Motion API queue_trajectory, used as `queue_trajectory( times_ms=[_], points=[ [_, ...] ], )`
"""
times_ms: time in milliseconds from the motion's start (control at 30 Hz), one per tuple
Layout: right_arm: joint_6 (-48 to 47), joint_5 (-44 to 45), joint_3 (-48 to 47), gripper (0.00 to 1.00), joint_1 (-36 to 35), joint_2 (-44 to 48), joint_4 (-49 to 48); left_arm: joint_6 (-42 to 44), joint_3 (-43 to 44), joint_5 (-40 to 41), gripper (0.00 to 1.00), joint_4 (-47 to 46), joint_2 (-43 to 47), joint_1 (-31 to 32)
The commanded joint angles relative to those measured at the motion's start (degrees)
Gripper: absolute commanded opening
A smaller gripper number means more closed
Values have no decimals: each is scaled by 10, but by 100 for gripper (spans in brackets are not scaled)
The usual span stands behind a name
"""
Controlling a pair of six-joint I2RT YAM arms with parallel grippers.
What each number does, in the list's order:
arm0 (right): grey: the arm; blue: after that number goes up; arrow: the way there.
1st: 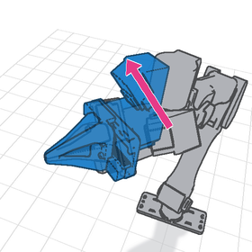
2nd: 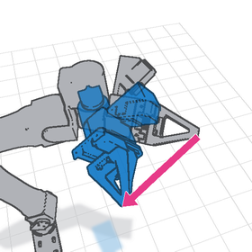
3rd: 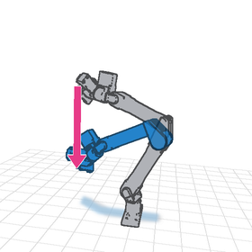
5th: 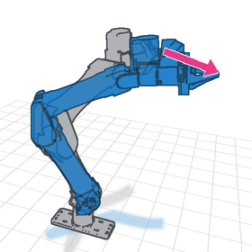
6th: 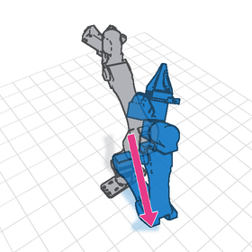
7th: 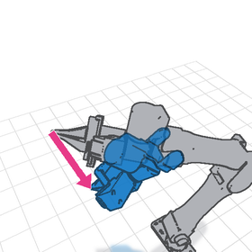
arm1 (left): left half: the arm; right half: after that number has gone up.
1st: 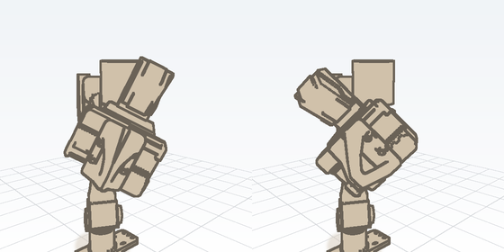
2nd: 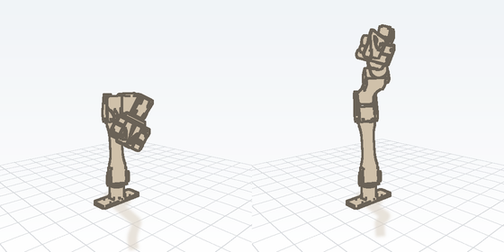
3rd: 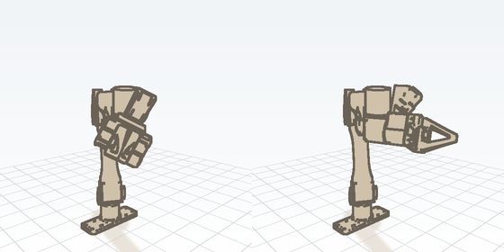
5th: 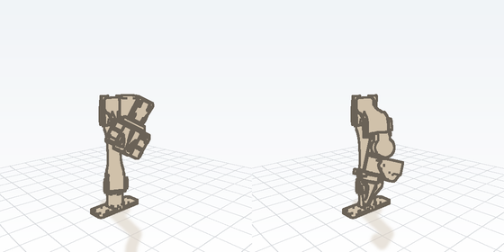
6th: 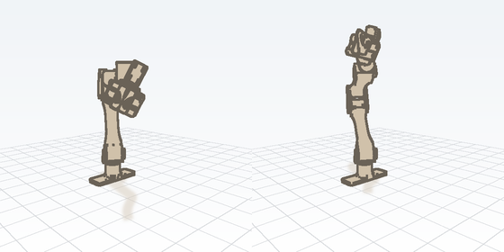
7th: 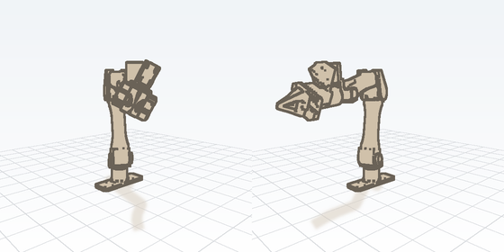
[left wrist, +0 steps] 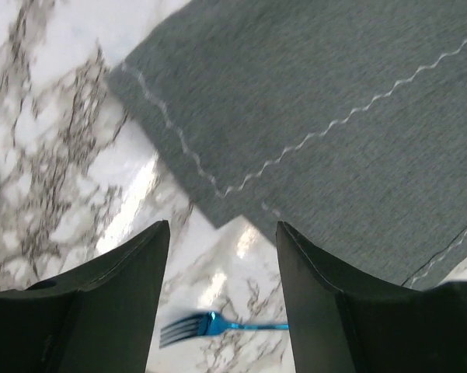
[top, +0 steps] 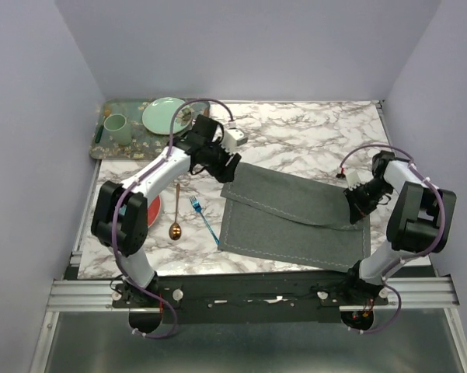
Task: Fold the napkin into a case and place the utensils inside
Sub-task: Pick up the flattened napkin from the center of the board.
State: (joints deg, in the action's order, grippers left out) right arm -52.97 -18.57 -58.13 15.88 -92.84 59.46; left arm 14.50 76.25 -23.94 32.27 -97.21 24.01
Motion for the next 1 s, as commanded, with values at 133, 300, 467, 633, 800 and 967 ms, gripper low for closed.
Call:
queue_trajectory(
  times_ms=[133,300,467,633,800,967],
  points=[
    [96,54,-100,1,3,-117,-85,-72,137,33,53,5,-181,68],
    [117,42,-137,1,-2,-157,-76,-77,191,61,50,39,-266,58],
    [137,43,-145,1,-20,-171,-96,-64,264,93,47,77,-331,25],
    [184,46,-238,1,-41,-231,-101,-60,359,109,46,107,-384,-7],
    [199,35,-321,1,-48,-260,-61,-58,419,115,47,111,-370,-30],
    [193,24,-321,1,-54,-239,-43,-69,367,72,60,112,-310,-44]
  ],
)
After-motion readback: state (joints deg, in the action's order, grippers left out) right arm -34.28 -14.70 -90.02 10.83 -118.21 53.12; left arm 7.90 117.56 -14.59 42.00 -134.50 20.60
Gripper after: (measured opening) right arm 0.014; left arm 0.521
